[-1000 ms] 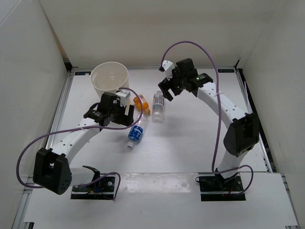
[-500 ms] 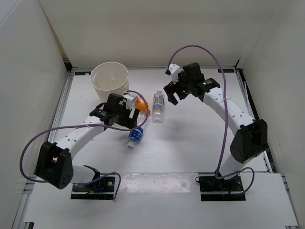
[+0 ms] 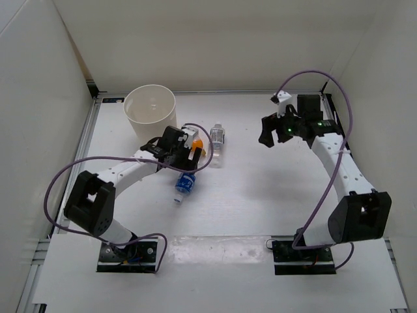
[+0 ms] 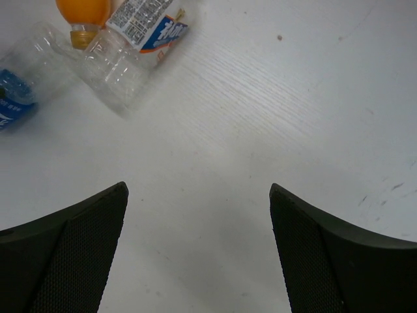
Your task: Put the plastic bottles in the bin
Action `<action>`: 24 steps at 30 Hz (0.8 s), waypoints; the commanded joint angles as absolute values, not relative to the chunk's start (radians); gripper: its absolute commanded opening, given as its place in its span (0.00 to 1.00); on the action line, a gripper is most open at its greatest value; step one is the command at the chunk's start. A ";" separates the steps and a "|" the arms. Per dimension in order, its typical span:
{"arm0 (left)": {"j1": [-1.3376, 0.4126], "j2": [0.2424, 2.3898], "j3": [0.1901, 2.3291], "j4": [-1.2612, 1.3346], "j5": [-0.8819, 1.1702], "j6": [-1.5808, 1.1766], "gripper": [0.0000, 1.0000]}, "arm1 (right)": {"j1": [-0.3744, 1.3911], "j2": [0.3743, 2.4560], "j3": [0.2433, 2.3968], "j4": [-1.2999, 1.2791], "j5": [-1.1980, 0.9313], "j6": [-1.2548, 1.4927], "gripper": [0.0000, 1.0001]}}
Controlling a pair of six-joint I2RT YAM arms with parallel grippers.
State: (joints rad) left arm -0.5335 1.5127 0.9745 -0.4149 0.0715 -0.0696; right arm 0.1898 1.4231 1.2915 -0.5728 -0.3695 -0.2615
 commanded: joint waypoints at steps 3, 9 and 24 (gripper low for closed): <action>-0.546 1.586 1.029 -0.360 0.064 -0.126 1.00 | 0.084 1.319 1.230 -0.575 -0.494 -0.192 0.90; -0.551 1.689 1.088 -0.387 0.046 -0.169 1.00 | 0.011 1.244 1.184 -0.623 -0.511 -0.192 0.90; -0.661 1.898 1.281 -0.563 -0.060 -0.229 0.83 | -0.101 1.255 1.192 -0.736 -0.604 -0.290 0.90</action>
State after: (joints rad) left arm -0.6445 1.9060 1.2465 -0.5026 -0.0296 -0.2237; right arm -0.0753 1.2358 1.1786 -0.7113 -0.5377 -0.2531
